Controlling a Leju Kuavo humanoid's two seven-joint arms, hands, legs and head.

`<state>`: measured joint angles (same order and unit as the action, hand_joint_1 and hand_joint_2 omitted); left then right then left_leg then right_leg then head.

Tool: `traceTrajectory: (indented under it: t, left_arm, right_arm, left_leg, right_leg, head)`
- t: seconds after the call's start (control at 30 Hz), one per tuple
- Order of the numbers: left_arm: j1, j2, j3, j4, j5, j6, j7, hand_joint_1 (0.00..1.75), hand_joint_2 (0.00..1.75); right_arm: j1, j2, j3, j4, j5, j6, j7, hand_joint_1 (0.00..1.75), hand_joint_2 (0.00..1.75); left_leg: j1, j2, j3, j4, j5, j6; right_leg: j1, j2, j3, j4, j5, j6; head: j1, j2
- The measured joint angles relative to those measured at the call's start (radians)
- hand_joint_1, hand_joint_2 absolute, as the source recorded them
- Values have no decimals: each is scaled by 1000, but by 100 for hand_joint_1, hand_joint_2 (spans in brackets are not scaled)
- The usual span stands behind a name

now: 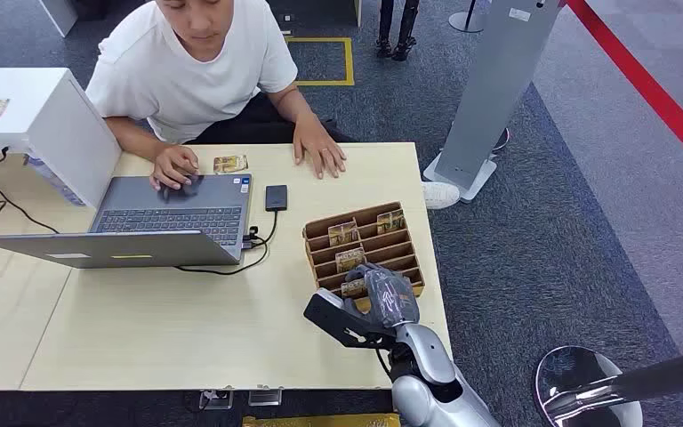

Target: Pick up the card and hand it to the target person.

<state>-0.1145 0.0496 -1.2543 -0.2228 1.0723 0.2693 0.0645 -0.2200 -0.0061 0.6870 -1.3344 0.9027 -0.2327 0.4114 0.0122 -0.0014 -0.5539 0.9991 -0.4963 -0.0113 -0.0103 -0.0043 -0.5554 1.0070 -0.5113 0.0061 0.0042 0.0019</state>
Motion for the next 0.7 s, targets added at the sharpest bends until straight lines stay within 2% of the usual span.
traceTrajectory:
  t: [0.17,0.33,0.6,0.7]
  left_arm:
    - [0,0,0,0,0,0,0,0,175]
    - [0,0,0,0,0,0,0,0,175]
    - [0,0,0,0,0,0,0,0,175]
    - [0,0,-1,0,0,-1,2,0,175]
  right_arm:
    - [0,0,0,0,1,0,5,94,175]
    - [0,-2,0,0,-1,0,12,103,175]
    - [6,-10,0,-3,-3,1,19,96,175]
    - [7,-12,0,-3,-3,1,20,100,175]
  left_leg:
    - [0,0,0,0,0,0]
    - [0,0,0,0,0,0]
    - [0,0,0,0,0,0]
    - [0,0,0,0,0,0]
  right_leg:
    - [0,0,0,0,0,0]
    - [0,0,0,0,0,0]
    - [0,0,0,0,0,0]
    - [0,0,0,0,0,0]
  head:
    - [0,0]
    - [0,0]
    - [0,0]
    - [0,0]
